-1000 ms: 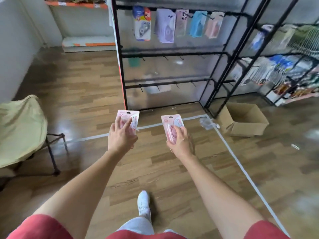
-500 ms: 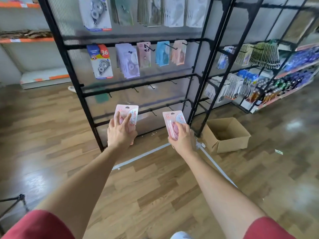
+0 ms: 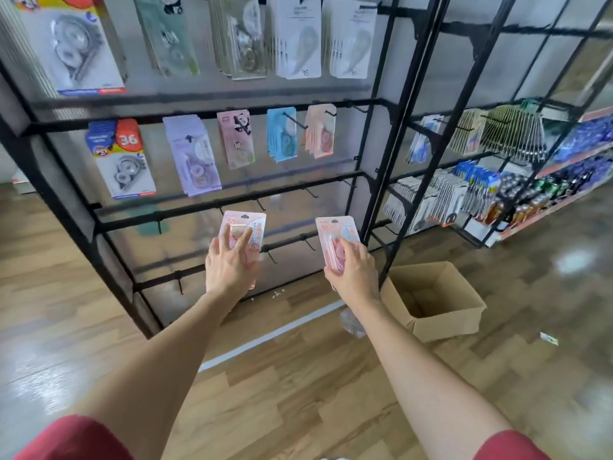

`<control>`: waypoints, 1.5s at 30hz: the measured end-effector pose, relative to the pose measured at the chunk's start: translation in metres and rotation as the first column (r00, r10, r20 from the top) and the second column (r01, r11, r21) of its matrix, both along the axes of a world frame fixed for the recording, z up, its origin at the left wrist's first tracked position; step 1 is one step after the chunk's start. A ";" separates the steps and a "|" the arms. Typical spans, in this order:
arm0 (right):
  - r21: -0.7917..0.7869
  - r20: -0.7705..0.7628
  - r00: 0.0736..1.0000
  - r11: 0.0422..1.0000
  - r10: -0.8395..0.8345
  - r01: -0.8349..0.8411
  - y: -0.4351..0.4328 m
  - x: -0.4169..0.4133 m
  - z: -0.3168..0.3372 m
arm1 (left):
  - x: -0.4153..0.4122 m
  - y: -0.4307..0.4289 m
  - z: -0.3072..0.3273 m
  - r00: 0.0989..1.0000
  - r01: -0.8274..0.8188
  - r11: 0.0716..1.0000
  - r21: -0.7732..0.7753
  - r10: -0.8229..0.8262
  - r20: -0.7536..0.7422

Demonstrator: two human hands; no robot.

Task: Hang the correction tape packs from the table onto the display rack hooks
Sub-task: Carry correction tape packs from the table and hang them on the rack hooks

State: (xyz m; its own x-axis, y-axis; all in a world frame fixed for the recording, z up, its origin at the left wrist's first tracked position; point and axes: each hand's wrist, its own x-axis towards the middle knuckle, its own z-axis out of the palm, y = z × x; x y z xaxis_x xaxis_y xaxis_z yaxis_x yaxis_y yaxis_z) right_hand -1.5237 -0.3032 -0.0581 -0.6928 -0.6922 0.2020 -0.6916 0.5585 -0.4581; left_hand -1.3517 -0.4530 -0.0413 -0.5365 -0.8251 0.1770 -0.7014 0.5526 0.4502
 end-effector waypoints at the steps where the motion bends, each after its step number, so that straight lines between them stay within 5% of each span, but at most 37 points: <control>1: -0.008 -0.010 1.000 1.000 0.008 -0.008 -0.006 -0.018 0.002 | -0.018 -0.003 0.002 1.000 -0.006 1.000 0.000 0.006 -0.009; 21: -0.160 -0.097 0.992 0.983 0.079 -0.094 -0.151 -0.219 0.010 | -0.216 -0.131 0.004 0.997 -0.046 0.997 0.061 0.050 -0.062; 32: -0.278 -0.173 0.982 0.953 0.075 -0.122 -0.235 -0.264 0.032 | -0.247 -0.195 -0.005 0.998 -0.057 0.995 0.081 0.058 -0.007; 45: -0.334 -0.117 0.983 0.927 0.141 -0.172 -0.286 -0.306 0.018 | -0.271 -0.221 -0.008 0.985 -0.099 0.994 0.037 0.104 -0.140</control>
